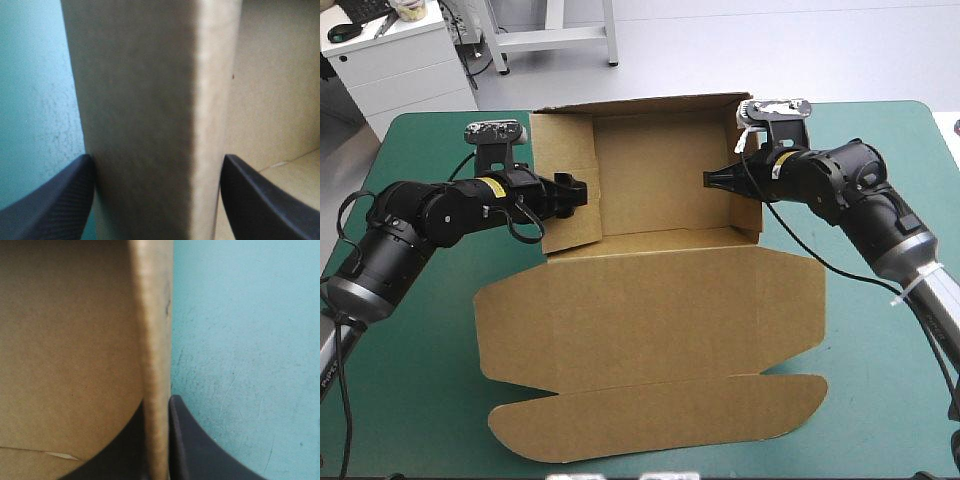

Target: Fold the box

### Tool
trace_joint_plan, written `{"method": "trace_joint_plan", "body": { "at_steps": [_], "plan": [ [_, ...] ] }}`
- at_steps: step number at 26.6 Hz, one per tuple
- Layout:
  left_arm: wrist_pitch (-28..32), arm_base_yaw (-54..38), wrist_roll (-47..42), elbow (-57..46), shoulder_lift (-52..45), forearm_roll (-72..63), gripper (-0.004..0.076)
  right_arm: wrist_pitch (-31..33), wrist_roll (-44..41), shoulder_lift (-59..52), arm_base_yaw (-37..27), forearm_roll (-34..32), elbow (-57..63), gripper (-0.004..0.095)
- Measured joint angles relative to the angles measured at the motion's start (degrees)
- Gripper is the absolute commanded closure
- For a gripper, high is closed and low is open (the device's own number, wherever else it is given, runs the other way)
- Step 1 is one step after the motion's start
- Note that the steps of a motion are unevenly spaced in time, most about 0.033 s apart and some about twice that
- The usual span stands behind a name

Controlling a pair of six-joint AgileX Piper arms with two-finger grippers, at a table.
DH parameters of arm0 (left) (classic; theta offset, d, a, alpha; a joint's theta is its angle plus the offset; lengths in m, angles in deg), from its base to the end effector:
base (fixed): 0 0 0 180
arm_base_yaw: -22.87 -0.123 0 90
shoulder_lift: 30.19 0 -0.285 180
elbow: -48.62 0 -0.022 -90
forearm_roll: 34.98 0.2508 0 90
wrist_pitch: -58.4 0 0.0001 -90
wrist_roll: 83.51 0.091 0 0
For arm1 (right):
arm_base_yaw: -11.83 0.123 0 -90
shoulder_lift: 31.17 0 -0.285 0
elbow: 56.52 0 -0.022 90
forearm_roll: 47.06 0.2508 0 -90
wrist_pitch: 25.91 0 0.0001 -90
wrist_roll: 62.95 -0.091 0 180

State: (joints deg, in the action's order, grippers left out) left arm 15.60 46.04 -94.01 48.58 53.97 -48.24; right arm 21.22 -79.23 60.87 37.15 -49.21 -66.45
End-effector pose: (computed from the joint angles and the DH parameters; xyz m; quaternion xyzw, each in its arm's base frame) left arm 0.2617 -0.1274 0.4006 0.0575 0.8880 -0.2317 0.3929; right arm 0.2957 0.1371 0.4064 -0.0768 0.9001 0.1355 0.4070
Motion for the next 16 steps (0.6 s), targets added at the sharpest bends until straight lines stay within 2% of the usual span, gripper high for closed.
{"method": "trace_joint_plan", "body": {
  "at_steps": [2, 5, 8, 10, 16],
  "plan": [
    [0.22, 0.0, -0.57, 0.0, 0.0, 0.26, 0.0349, -0.06, -0.15, 0.0, 0.0, -0.05, 0.0, 0.09],
    [0.22, 0.0, -0.96, 0.0, 0.0, 1.23, 0.048, -0.06, -0.31, 0.0, 0.0, -0.24, 0.0, 0.09],
    [0.36, 0.0, -1.13, 0.0, 0.0, 2.56, 0.0705, -0.06, -0.39, 0.0, 0.0, -0.58, 0.0, 0.09],
    [0.41, -0.11, -1.18, 0.0, 0.2, 4.31, 0.0734, -0.06, -0.59, -0.06, 0.0, -0.7, 0.0, 0.0901],
    [0.79, 0.55, -2.82, -0.06, 0.96, 10.4, 0.0734, 0.26, -1.92, -0.17, 0.31, -0.66, 0.0, 0.0906]
  ]
}}
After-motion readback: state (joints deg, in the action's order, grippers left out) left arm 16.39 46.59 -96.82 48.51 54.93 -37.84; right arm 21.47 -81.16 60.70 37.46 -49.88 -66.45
